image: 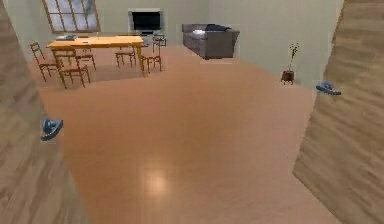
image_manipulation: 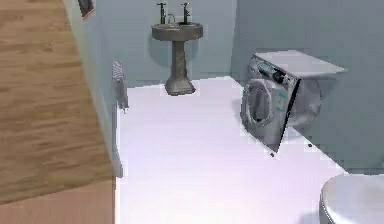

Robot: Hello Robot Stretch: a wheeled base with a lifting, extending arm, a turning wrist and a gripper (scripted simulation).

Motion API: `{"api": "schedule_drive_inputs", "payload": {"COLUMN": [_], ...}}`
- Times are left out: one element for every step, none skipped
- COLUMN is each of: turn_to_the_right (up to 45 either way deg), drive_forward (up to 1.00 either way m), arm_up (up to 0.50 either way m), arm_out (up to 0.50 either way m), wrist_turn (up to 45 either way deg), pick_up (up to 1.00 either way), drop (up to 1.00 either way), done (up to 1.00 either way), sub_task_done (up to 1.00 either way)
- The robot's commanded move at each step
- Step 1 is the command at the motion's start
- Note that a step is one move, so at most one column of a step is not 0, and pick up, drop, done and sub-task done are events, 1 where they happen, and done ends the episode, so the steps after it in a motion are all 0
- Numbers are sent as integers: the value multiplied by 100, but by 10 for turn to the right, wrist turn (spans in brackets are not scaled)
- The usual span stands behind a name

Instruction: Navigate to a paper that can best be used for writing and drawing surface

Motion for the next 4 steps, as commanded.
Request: {"api": "schedule_drive_inputs", "payload": {"turn_to_the_right": [0, 0, -30, 0], "drive_forward": [100, 100, 0, 100], "arm_up": [0, 0, 0, 0], "arm_out": [0, 0, 0, 0], "wrist_turn": [0, 0, 0, 0], "pick_up": [0, 0, 0, 0], "drop": [0, 0, 0, 0], "done": [0, 0, 0, 0], "sub_task_done": [0, 0, 0, 0]}}
